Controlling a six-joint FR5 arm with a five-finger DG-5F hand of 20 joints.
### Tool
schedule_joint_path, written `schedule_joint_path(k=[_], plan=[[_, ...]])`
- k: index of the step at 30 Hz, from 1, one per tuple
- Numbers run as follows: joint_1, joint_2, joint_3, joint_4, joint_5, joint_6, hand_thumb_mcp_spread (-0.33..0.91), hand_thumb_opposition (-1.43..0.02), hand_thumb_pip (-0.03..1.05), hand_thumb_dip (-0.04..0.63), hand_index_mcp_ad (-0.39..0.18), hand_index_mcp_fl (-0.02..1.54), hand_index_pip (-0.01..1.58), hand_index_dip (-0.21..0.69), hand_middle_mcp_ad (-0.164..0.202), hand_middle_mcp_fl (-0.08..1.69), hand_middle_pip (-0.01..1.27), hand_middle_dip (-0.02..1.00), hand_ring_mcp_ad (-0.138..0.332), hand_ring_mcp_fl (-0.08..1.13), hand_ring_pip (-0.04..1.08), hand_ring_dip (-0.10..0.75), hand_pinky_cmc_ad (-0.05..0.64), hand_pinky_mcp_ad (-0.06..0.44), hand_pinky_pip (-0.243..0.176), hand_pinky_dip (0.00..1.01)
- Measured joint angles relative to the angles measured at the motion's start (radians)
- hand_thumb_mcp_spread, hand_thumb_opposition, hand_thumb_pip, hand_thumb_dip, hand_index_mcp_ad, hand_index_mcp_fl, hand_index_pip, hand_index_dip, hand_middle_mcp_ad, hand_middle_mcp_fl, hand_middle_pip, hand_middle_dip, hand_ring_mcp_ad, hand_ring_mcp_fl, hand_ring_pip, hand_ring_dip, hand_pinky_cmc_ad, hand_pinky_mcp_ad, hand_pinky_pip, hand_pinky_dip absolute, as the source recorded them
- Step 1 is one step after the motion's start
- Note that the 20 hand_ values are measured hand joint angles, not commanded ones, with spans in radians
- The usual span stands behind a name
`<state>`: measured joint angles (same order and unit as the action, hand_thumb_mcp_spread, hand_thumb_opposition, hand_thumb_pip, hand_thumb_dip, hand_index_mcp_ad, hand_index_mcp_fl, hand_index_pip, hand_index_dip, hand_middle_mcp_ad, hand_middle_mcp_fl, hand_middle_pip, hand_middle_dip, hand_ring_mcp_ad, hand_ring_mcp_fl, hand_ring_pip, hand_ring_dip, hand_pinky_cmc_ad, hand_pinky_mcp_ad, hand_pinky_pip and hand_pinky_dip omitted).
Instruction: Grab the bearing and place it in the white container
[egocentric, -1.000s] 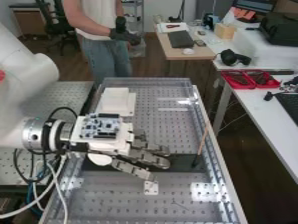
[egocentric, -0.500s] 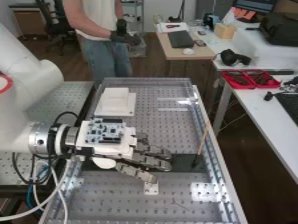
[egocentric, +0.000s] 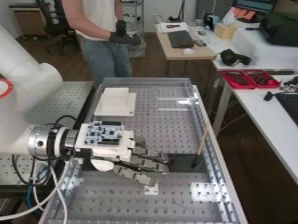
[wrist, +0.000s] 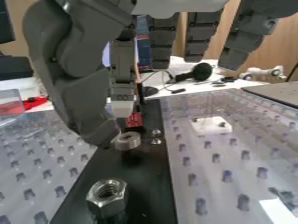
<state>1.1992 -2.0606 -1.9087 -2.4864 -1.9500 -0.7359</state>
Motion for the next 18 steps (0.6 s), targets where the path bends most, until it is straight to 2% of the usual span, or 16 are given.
schedule_joint_path(k=[14, 18], plan=[[0.004, 0.0, -0.007, 0.014, 0.025, 0.02, 0.46, -0.85, 0.58, 0.333, -0.134, 0.08, 1.38, 0.257, 0.061, 0.04, 0.13, 0.19, 0.138, 0.0, 0.09, 0.072, 0.33, 0.26, -0.061, 0.18], [0.005, -0.004, -0.005, 0.016, 0.03, 0.019, 0.46, -0.84, 0.58, 0.3, -0.134, 0.09, 1.38, 0.257, 0.061, 0.04, 0.13, 0.19, 0.138, 0.0, 0.09, 0.072, 0.33, 0.26, -0.061, 0.18]])
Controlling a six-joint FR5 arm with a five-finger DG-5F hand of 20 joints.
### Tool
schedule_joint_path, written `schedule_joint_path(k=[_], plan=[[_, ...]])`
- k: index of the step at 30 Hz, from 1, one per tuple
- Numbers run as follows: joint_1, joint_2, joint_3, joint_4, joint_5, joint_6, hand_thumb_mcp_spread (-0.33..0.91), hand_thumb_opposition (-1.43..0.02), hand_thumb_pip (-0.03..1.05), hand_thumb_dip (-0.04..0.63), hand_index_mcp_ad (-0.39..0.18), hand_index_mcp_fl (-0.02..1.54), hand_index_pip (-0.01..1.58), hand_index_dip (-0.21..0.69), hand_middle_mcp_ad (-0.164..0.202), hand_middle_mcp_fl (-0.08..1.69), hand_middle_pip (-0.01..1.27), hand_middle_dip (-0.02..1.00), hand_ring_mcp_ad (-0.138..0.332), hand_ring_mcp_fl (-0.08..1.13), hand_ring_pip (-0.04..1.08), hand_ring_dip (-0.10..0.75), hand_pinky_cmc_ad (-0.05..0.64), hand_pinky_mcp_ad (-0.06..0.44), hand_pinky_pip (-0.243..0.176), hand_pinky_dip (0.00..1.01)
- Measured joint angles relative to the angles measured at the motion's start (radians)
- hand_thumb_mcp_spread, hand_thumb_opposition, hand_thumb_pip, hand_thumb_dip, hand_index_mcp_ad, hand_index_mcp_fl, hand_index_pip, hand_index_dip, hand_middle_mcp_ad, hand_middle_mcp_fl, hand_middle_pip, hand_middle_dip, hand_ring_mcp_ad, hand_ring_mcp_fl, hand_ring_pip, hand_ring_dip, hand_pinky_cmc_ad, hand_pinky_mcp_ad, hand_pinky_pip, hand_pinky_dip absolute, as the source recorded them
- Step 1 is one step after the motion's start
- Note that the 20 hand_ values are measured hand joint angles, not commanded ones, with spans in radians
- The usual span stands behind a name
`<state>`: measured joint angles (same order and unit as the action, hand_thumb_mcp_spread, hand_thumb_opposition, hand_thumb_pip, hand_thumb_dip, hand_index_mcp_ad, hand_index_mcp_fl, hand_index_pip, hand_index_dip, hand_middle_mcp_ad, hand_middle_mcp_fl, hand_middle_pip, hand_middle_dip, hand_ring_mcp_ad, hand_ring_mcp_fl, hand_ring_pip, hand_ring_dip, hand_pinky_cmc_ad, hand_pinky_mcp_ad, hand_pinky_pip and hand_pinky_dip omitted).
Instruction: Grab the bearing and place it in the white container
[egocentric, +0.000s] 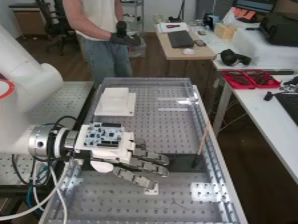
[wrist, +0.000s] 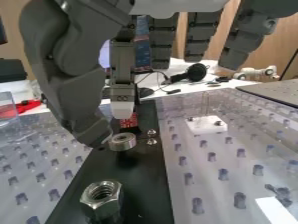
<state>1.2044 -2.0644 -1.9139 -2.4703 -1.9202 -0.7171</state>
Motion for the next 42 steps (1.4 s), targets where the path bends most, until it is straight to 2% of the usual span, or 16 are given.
schedule_joint_path(k=[7, 20, 28, 42], plan=[[0.002, -0.009, 0.008, 0.001, 0.002, -0.002, 0.46, -0.82, 0.55, 0.284, -0.134, 0.12, 1.38, 0.257, 0.061, 0.04, 0.13, 0.19, 0.138, 0.0, 0.1, 0.072, 0.33, 0.26, -0.061, 0.18], [0.002, -0.021, 0.011, 0.003, 0.002, -0.051, 0.45, -0.82, 0.52, 0.283, -0.134, 0.13, 1.39, 0.257, 0.058, 0.04, 0.13, 0.2, 0.129, 0.0, 0.09, 0.075, 0.33, 0.26, -0.061, 0.18], [0.001, -0.021, 0.016, 0.007, 0.001, -0.054, 0.46, -0.82, 0.52, 0.283, -0.134, 0.13, 1.39, 0.257, 0.058, 0.04, 0.13, 0.2, 0.129, 0.0, 0.1, 0.075, 0.33, 0.26, -0.059, 0.18], [-0.003, -0.025, 0.038, -0.024, -0.028, -0.119, 0.46, -0.82, 0.52, 0.283, -0.134, 0.13, 1.39, 0.248, 0.058, 0.04, 0.13, 0.2, 0.129, 0.0, 0.1, 0.072, 0.33, 0.26, -0.059, 0.18]])
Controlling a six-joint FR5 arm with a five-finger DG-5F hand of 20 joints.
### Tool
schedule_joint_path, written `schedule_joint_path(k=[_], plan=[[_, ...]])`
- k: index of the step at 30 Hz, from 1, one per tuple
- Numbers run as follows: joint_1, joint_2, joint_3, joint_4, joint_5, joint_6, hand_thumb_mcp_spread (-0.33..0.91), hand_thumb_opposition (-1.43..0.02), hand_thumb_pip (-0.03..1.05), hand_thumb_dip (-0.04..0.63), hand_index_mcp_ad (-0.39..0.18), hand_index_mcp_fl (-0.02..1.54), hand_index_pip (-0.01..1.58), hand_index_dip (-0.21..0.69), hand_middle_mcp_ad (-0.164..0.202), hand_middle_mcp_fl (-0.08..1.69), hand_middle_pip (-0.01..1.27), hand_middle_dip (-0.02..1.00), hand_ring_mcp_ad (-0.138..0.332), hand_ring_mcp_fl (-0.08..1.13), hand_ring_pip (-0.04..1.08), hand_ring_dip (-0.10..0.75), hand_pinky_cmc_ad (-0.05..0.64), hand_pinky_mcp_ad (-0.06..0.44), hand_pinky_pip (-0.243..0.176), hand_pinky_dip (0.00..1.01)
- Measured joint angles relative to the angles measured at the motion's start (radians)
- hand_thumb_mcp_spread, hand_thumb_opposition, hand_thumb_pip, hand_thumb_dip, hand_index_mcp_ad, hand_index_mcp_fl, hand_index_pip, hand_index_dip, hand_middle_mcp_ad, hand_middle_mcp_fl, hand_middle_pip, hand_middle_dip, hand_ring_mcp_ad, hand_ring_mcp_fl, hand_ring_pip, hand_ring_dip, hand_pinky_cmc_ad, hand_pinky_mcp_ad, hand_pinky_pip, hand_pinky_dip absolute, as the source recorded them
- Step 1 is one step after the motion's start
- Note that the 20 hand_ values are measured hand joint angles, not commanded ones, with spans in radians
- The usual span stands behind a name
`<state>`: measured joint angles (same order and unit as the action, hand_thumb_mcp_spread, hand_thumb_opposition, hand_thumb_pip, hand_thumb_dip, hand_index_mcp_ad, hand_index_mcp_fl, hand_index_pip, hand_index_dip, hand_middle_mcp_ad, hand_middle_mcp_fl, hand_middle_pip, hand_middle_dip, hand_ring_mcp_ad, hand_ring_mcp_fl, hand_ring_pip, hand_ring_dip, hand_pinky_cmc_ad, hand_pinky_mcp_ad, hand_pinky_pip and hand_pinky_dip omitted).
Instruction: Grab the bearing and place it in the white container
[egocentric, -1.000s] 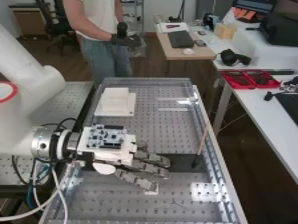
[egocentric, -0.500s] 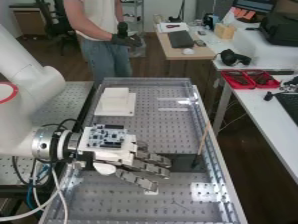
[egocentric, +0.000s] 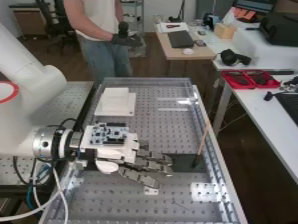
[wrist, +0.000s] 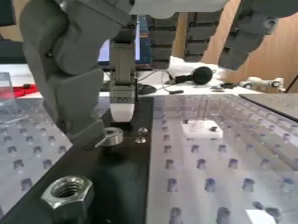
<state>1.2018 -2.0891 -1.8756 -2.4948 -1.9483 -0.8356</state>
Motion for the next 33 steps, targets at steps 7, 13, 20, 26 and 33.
schedule_joint_path(k=[7, 13, 20, 26, 33], plan=[[-0.003, -0.006, 0.005, -0.008, 0.0, 0.001, 0.46, -0.82, 0.52, 0.283, -0.134, 0.14, 1.39, 0.248, 0.061, 0.04, 0.13, 0.2, 0.131, 0.0, 0.1, 0.079, 0.33, 0.257, -0.059, 0.18], [-0.003, -0.01, 0.006, -0.011, 0.002, -0.005, 0.46, -0.82, 0.52, 0.283, -0.134, 0.14, 1.39, 0.243, 0.061, 0.04, 0.13, 0.2, 0.131, 0.0, 0.1, 0.08, 0.33, 0.257, -0.059, 0.18], [-0.003, -0.017, 0.011, -0.019, 0.001, -0.014, 0.46, -0.82, 0.52, 0.283, -0.134, 0.14, 1.39, 0.243, 0.061, 0.04, 0.13, 0.2, 0.126, 0.0, 0.1, 0.08, 0.33, 0.257, -0.059, 0.18], [-0.002, -0.021, 0.017, -0.022, 0.0, -0.016, 0.46, -0.82, 0.52, 0.283, -0.134, 0.17, 1.39, 0.241, 0.058, 0.04, 0.13, 0.2, 0.113, 0.0, 0.1, 0.08, 0.33, 0.257, -0.059, 0.18], [-0.004, -0.022, 0.02, -0.022, -0.003, -0.014, 0.46, -0.82, 0.52, 0.283, -0.134, 0.17, 1.39, 0.241, 0.058, 0.04, 0.13, 0.2, 0.113, 0.0, 0.1, 0.08, 0.33, 0.257, -0.059, 0.18]])
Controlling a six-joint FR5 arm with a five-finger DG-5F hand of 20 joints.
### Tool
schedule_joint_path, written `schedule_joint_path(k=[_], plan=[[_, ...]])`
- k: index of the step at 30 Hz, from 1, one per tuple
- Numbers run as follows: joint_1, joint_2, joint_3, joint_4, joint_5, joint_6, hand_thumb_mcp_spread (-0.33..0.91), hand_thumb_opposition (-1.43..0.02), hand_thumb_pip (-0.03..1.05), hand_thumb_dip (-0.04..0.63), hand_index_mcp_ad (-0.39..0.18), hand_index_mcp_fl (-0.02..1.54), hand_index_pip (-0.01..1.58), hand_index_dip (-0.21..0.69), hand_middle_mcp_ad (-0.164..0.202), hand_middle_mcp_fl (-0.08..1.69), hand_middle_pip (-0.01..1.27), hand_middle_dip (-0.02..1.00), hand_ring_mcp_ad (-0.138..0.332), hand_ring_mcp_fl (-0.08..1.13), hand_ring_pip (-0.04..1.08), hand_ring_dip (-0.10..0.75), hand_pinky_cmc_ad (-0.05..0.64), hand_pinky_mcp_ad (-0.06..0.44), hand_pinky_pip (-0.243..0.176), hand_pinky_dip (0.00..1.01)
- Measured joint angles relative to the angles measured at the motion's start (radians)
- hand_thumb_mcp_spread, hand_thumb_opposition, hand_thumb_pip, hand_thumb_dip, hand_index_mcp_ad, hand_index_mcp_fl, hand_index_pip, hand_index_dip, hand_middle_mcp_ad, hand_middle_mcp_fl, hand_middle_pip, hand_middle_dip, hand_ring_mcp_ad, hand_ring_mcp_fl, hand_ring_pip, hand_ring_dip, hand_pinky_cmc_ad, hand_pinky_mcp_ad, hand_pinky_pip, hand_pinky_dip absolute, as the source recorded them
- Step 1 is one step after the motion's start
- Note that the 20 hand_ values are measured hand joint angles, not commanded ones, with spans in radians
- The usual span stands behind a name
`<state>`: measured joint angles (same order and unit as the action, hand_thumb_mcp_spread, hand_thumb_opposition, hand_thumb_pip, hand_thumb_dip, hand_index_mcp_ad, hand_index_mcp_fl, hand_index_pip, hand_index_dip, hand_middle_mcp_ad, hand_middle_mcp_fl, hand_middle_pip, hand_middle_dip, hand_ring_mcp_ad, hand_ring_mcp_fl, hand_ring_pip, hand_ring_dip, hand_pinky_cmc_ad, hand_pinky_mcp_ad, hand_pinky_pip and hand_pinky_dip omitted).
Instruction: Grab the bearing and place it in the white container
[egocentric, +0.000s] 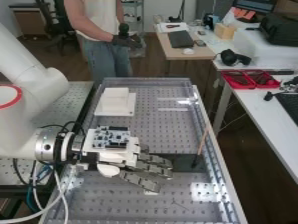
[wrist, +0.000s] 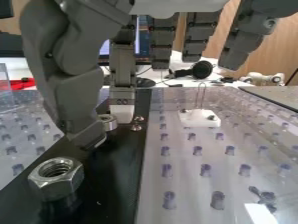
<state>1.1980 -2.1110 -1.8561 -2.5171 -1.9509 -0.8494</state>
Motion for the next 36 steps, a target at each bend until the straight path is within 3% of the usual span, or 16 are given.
schedule_joint_path(k=[36], plan=[[0.0, -0.001, 0.004, 0.008, -0.001, 0.01, 0.47, -0.83, 0.5, 0.283, -0.129, 0.3, 1.36, 0.202, 0.058, 0.05, 0.13, 0.2, 0.113, 0.0, 0.1, 0.08, 0.33, 0.257, -0.042, 0.18]])
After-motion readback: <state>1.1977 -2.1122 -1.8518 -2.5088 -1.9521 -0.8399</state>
